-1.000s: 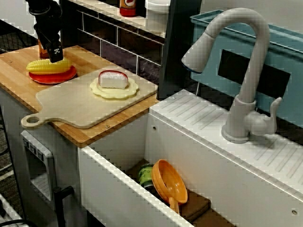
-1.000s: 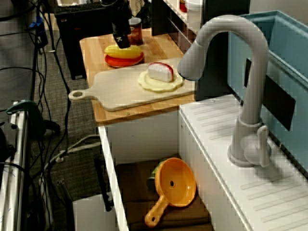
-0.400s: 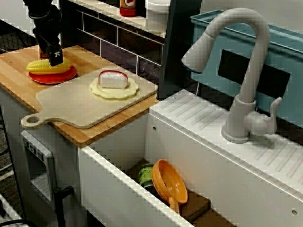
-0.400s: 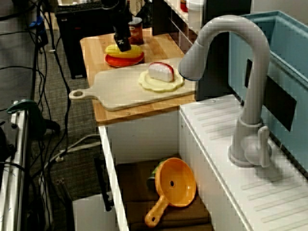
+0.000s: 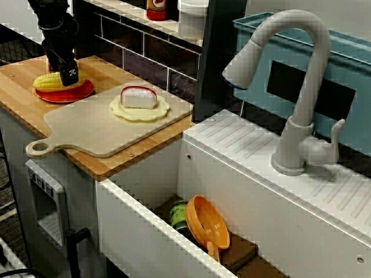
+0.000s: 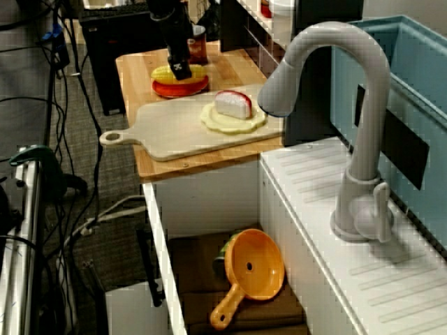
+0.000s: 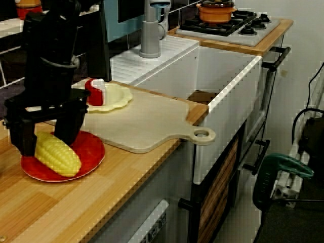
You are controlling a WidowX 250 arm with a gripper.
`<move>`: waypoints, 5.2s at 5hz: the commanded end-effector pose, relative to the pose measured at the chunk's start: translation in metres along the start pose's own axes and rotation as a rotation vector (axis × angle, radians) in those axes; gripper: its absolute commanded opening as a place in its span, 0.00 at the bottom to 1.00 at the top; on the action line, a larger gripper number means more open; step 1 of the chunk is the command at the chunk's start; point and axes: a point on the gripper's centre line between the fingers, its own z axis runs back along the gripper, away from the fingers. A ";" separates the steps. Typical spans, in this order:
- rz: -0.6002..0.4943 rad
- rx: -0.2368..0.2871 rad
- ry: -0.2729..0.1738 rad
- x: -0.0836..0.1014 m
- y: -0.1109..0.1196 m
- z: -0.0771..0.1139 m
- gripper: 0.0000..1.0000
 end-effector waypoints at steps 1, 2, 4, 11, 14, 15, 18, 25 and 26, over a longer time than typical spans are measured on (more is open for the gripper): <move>0.027 0.016 0.005 0.009 0.006 0.009 1.00; 0.052 0.017 0.019 0.009 0.008 0.009 0.23; 0.071 0.002 0.032 0.013 0.012 0.018 0.00; 0.040 -0.122 -0.042 -0.003 -0.038 0.094 0.00; 0.009 -0.156 -0.034 -0.027 -0.084 0.101 0.00; 0.006 -0.162 -0.024 -0.031 -0.096 0.095 0.00; 0.015 -0.184 0.002 -0.015 -0.113 0.082 0.00; -0.090 -0.151 0.002 -0.017 -0.142 0.066 0.00; -0.061 -0.151 0.012 -0.013 -0.141 0.063 0.00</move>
